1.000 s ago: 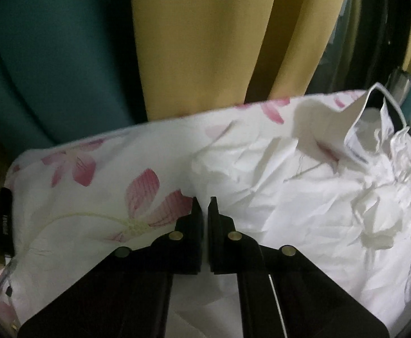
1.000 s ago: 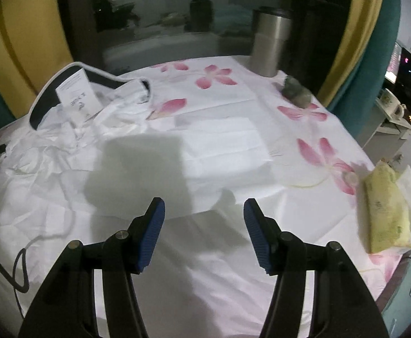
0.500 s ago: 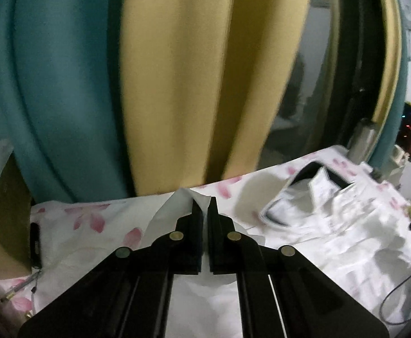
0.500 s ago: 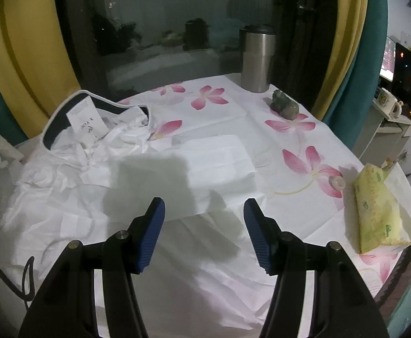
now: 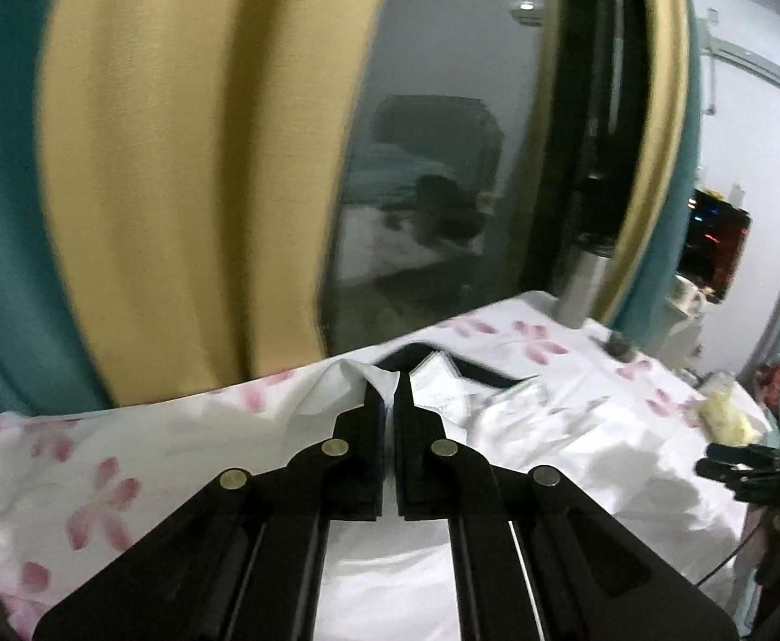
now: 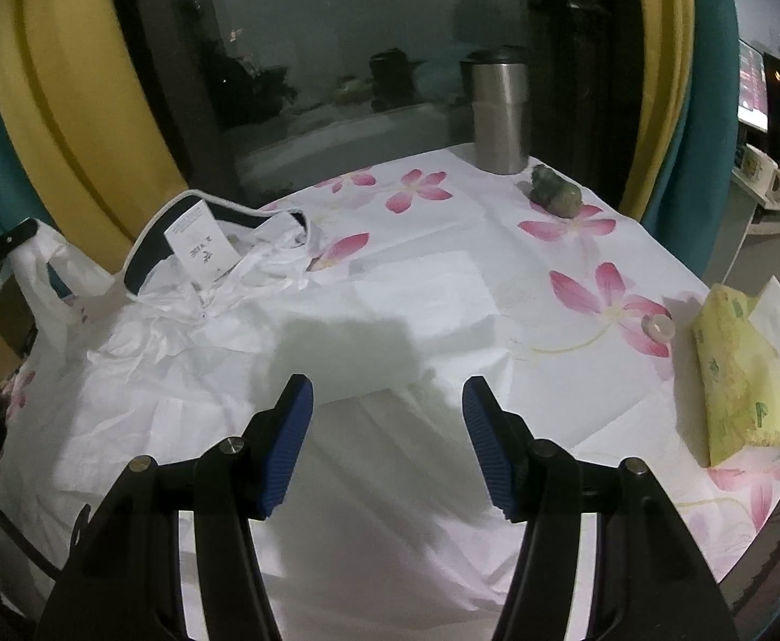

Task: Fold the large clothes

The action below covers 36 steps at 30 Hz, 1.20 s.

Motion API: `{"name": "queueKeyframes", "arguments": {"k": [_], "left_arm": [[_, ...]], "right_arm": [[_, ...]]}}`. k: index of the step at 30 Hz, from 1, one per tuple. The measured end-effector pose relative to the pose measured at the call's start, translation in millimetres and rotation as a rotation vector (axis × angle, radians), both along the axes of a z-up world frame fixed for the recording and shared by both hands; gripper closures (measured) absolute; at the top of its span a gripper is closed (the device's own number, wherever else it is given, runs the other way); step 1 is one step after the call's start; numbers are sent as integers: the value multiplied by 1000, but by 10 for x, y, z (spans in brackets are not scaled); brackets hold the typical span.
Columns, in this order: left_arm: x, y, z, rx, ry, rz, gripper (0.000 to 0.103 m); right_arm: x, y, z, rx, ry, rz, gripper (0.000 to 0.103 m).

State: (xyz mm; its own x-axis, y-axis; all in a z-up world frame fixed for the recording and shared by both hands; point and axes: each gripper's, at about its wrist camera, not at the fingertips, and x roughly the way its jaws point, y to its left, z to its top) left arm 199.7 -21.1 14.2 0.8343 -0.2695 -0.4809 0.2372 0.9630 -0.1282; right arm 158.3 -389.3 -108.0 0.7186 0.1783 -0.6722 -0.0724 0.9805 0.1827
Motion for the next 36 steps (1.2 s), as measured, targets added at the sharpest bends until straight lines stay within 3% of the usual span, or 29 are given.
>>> {"name": "queueKeyframes", "arguments": {"k": [7,13,14,16,17,18,23,28,33,36], "left_arm": [[66,-823,-62,2,5,-128,99],[96,-1403,-539,-22,173,-242,97],[79,-1499,-659,-2,210,-268,93],[13,-1574,-845,35,271,-321,64],[-20,-1555,-894,38,290,-330,56],[-64,-1490,-937,36,305,-334,52],[-286,-868,-918,41,305,-256,52],[-433,-149,-872,34,284,-118,50],[-428,491,-1093,-3,339,25,50],[-429,723,-1166,-28,352,58,50]], "right_arm": [[-55,-247,11,35,-15,-34,44],[-85,-428,-7,42,-10,-69,44],[-83,-452,-13,40,-7,-73,44],[-67,-474,-23,34,-1,-80,44],[-49,-475,-26,28,4,-79,44],[-10,-456,-30,19,12,-74,44],[207,-223,-21,-12,24,11,44],[561,361,-79,-34,54,165,44],[894,1004,-194,-77,112,297,44],[1024,1332,-178,-117,118,364,44]]}}
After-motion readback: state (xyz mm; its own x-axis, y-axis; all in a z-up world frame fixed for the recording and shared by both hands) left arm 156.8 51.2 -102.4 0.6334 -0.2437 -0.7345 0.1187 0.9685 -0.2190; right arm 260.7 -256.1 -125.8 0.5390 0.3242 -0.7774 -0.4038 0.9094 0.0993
